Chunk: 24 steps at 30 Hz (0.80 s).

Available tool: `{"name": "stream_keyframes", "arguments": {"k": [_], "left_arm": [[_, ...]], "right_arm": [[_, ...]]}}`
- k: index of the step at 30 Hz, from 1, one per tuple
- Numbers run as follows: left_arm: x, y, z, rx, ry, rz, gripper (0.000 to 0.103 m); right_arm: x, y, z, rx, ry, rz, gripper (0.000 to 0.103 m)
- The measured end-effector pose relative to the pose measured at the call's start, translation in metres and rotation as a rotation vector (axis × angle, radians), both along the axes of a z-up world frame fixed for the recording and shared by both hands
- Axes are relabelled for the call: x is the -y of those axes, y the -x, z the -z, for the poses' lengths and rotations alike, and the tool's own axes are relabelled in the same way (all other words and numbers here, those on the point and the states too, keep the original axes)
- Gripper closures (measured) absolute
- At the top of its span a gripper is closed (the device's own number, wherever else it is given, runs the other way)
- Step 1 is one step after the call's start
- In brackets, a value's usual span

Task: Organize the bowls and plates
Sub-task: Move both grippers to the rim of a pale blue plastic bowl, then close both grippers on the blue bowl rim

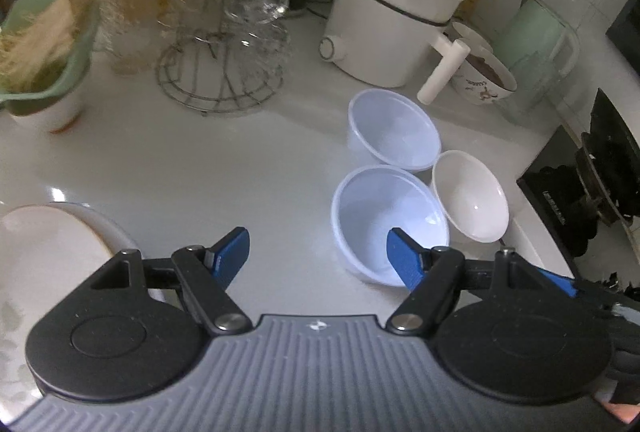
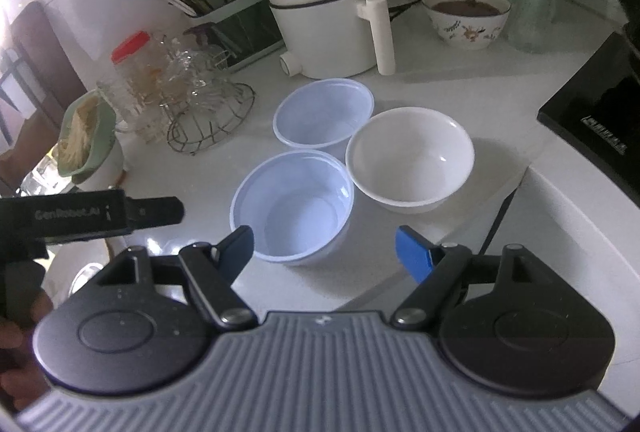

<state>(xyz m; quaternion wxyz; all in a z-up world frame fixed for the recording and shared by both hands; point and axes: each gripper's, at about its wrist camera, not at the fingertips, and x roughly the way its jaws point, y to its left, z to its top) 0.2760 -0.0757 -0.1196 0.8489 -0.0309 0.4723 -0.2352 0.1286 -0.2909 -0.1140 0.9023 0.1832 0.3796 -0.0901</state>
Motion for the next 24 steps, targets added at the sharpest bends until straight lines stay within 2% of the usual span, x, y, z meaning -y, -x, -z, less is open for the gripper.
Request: {"name": "stream_keyframes", "arguments": {"k": [7,10,14,17,19,24], "left_arm": [[0.016,-0.024,0.022,-0.020,0.007,0.040,0.025],[0.024,-0.033,0.030,-0.019,-0.030,0.075,0.025],[0.030,-0.041,0.037,-0.030,-0.027,0.089,0.032],[0.035,-0.045,0.041,-0.033,-0.031,0.087,0.042],[0.036,-0.047,0.044,-0.042,-0.025,0.089,0.047],[0.038,-0.048,0.049,-0.062,-0.012,0.099,0.061]], "right_arm": [[0.009,-0.029,0.021,-0.029,-0.037,0.011,0.029],[0.013,-0.040,0.032,-0.056,-0.070,0.015,0.030],[0.015,-0.049,0.043,-0.071,-0.082,0.027,0.033],[0.018,-0.052,0.048,-0.079,-0.082,0.038,0.043],[0.020,-0.054,0.051,-0.091,-0.084,0.044,0.056],[0.022,-0.055,0.055,-0.100,-0.089,0.031,0.081]]}}
